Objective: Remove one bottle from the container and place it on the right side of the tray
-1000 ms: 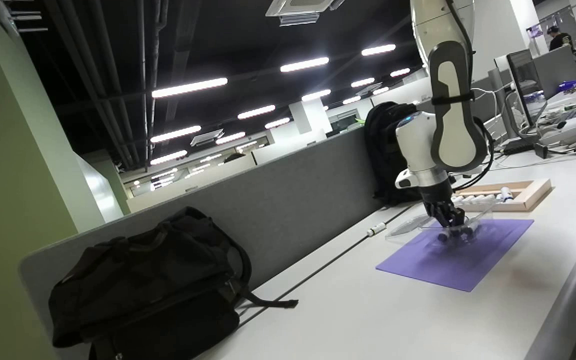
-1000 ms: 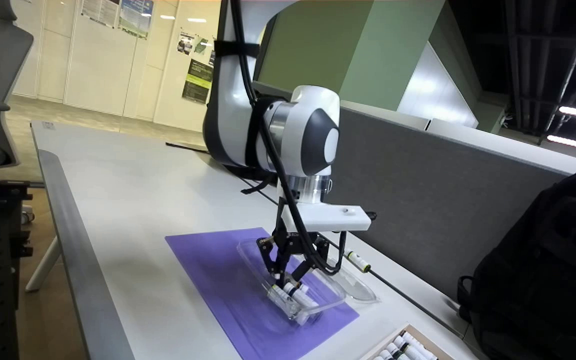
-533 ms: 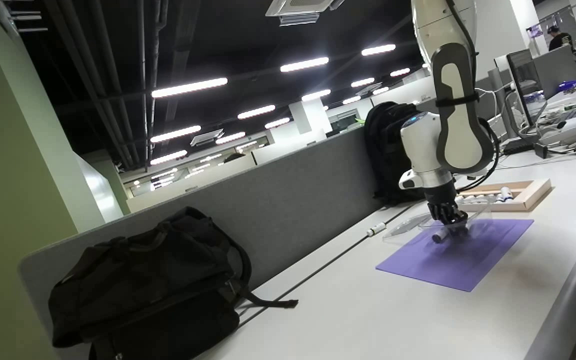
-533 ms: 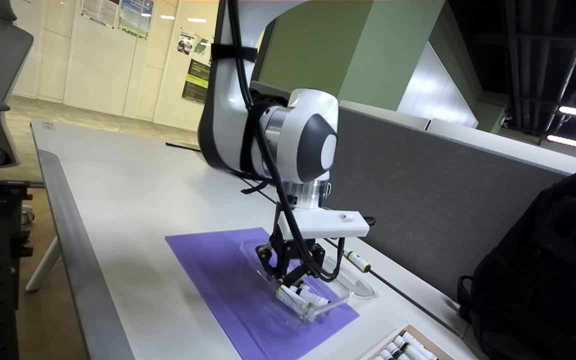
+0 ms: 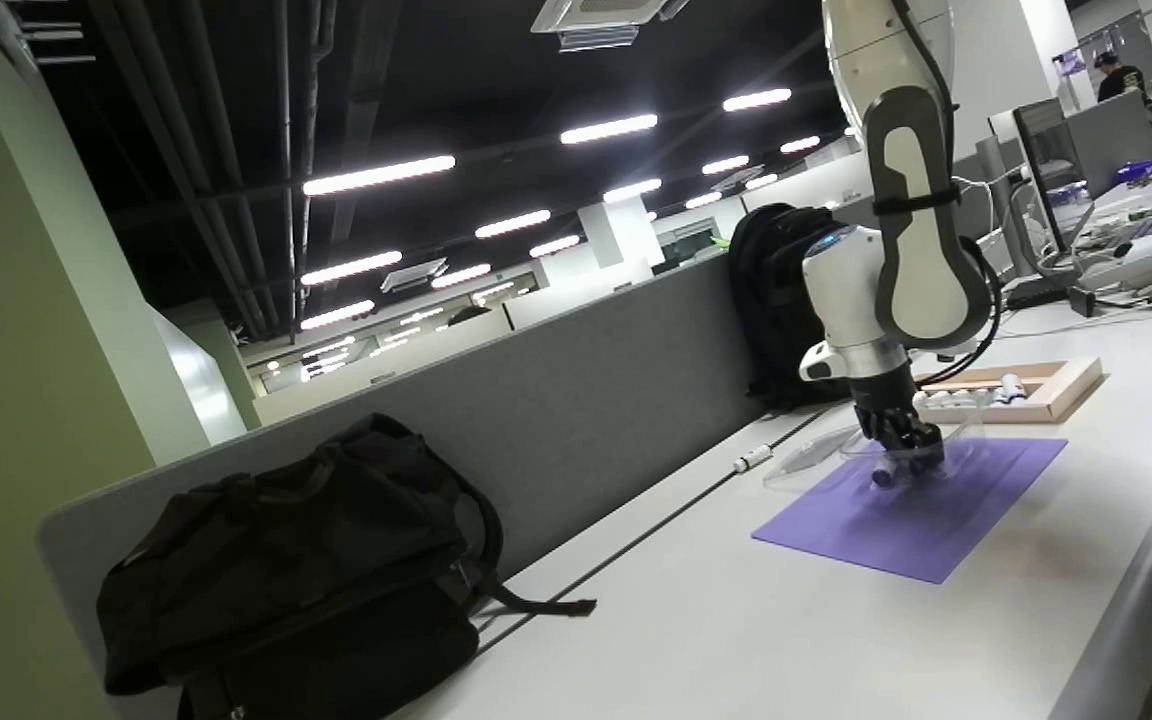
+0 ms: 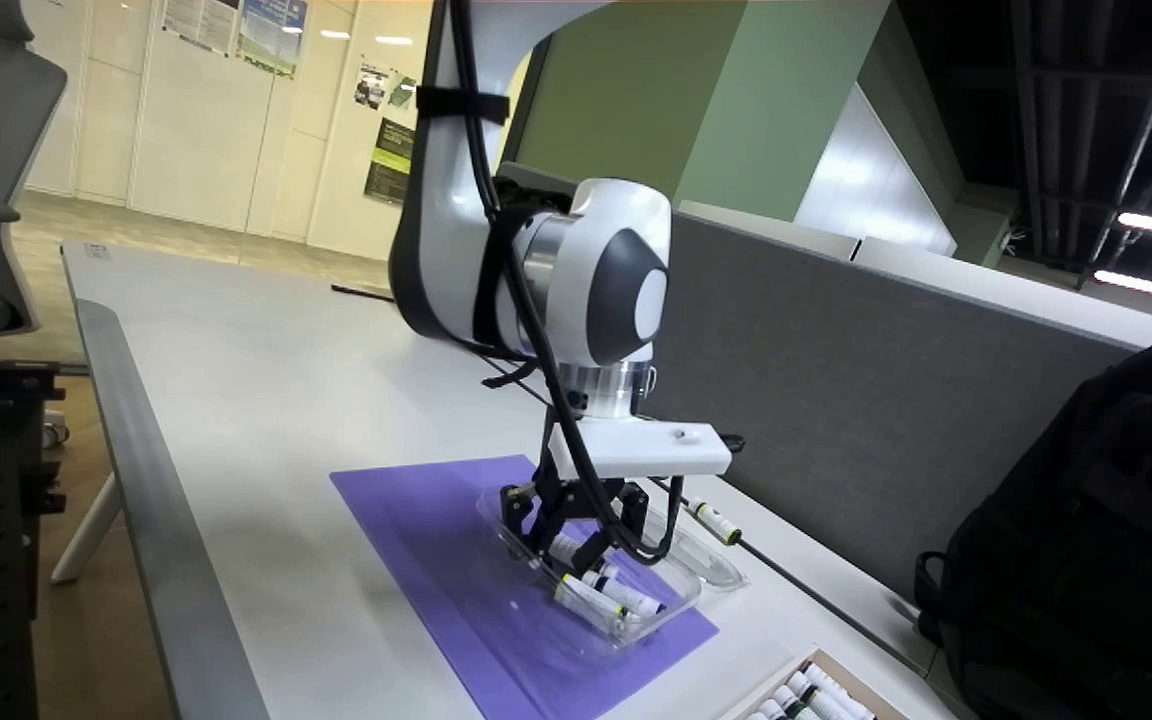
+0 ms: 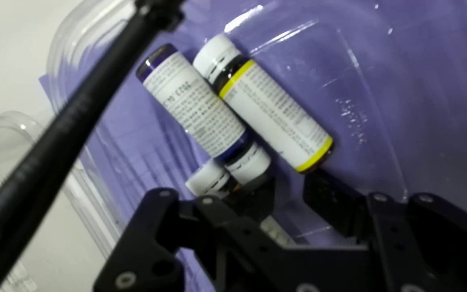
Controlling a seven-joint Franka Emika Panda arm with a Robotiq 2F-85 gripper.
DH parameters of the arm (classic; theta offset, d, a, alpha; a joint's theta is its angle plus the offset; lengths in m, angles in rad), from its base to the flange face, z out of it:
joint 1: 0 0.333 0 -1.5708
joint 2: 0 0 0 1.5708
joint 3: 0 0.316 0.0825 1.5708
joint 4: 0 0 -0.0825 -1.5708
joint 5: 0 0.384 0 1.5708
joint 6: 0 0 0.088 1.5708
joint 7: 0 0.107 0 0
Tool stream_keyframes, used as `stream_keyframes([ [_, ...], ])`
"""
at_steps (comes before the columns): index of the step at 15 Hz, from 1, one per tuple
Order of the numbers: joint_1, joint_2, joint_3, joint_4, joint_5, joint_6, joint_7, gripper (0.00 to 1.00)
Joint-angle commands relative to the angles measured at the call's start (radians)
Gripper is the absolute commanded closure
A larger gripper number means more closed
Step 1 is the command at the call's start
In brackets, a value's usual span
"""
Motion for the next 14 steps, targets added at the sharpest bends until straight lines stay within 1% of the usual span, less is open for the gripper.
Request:
stream_keyframes([
  [1, 0.021, -0.028, -0.011, -0.025, -0.01, 0.011, 0.026, 0.38],
  [2, 0.023, -0.036, -0.008, -0.033, -0.012, 0.014, 0.024, 0.29],
  [6, 0.036, -0.056, -0.007, -0.061, -0.023, 0.037, 0.016, 0.02],
  [7, 0.054, -0.058, -0.022, -0.065, -0.022, 0.047, 0.015, 0.0],
  [11, 0.096, -0.057, -0.049, -0.068, -0.031, 0.068, 0.013, 0.0],
  [14, 0.079, -0.038, -0.033, -0.062, -0.015, 0.062, -0.008, 0.0],
])
